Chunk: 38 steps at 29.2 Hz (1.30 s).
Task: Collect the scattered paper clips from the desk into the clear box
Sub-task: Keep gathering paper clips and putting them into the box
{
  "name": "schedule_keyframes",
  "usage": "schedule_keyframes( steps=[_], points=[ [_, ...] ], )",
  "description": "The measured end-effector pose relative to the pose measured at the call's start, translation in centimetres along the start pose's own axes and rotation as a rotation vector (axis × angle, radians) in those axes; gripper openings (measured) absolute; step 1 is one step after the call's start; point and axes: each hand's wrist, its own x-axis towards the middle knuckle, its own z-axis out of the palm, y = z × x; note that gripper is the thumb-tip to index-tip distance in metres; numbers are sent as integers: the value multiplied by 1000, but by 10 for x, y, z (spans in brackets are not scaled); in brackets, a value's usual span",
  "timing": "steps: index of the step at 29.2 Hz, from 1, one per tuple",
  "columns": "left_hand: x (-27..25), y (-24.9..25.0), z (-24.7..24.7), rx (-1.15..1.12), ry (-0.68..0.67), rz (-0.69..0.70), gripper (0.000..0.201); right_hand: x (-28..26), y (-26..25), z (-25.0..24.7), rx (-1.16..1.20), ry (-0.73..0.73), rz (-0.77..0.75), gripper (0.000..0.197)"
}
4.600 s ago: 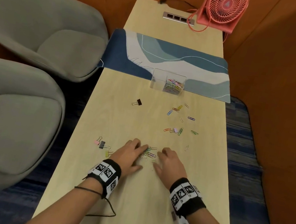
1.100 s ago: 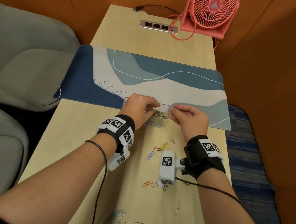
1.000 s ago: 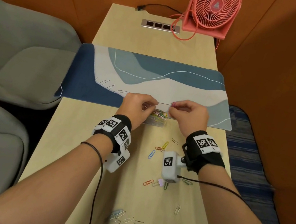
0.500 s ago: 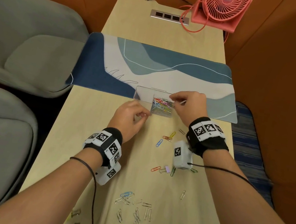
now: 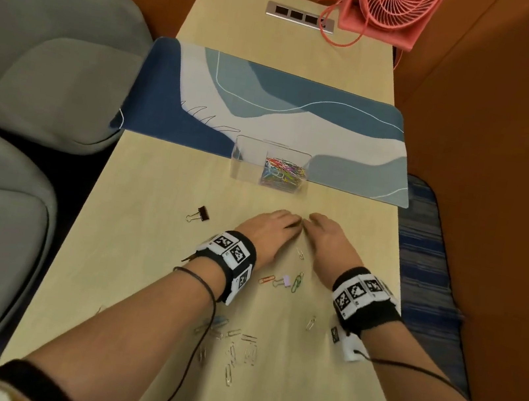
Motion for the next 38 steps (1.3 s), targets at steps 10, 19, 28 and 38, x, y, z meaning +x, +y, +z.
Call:
schedule_keyframes(
  steps=[10, 19, 28, 38],
  points=[
    [-97, 19, 20, -79, 48, -33, 56, -87, -33, 14, 25, 0, -17, 60],
    [-180, 58, 22, -136, 109, -356, 40, -113, -58, 21, -7, -9, 84, 67],
    [-210, 79, 45, -364, 79, -606, 69, -158, -64, 27, 148, 92, 232, 65],
    [-186, 111, 61, -447, 297, -597, 59, -163, -88, 30, 4, -3, 229, 61]
  ],
)
